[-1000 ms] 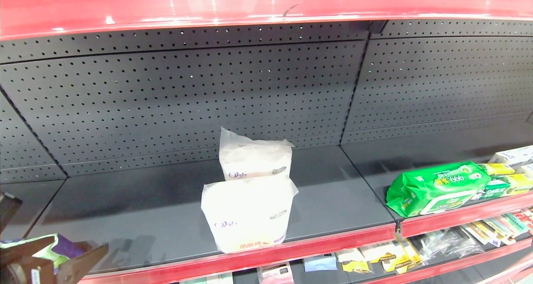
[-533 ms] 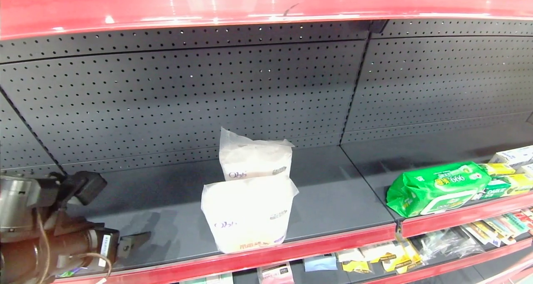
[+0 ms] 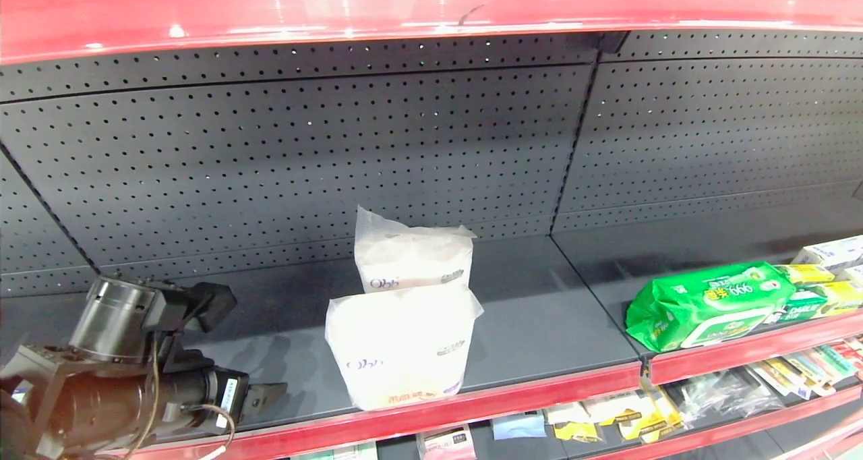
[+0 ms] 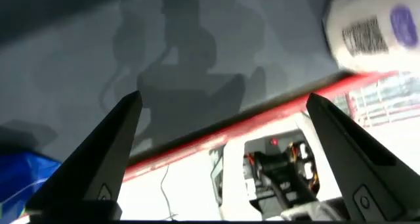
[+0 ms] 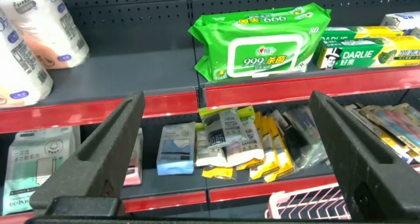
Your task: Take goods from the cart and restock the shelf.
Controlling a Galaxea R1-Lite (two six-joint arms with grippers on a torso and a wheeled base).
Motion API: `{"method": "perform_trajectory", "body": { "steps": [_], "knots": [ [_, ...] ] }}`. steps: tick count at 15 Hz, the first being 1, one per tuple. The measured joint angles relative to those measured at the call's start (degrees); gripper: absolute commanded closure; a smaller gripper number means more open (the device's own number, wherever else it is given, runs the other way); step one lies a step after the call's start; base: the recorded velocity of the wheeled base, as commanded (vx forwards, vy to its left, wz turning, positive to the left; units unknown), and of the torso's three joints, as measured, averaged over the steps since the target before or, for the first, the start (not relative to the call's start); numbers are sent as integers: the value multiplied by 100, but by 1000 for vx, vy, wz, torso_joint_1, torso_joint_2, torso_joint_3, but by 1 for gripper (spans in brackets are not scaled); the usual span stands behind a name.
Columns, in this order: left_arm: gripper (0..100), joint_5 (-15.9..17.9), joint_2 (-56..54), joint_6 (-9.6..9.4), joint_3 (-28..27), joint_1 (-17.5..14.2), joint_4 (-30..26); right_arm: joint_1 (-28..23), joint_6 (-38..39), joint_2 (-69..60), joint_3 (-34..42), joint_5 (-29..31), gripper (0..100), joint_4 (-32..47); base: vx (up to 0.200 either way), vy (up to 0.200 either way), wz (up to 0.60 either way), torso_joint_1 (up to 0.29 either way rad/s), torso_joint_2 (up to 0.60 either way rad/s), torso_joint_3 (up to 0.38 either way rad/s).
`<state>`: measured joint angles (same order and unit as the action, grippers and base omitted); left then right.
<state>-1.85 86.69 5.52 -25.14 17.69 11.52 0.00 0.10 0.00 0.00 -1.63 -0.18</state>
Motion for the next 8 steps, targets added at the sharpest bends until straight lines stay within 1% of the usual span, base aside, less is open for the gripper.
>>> {"method": "perform_trajectory", "body": {
  "steps": [2,4,6,8],
  "knots": [
    [0,-257,217,246,-11,41,241,0,0,0,0,-2,0,-2,0,0,0,0,0,0],
    [0,-528,427,616,-18,113,438,0,0,0,0,0,0,0,0,0,0,0,0,0],
    [0,-589,549,789,-11,216,460,0,0,0,0,-2,0,-2,0,0,0,0,0,0],
    [0,-594,641,840,4,295,464,0,0,0,0,0,0,0,0,0,0,0,0,0]
  ]
}}
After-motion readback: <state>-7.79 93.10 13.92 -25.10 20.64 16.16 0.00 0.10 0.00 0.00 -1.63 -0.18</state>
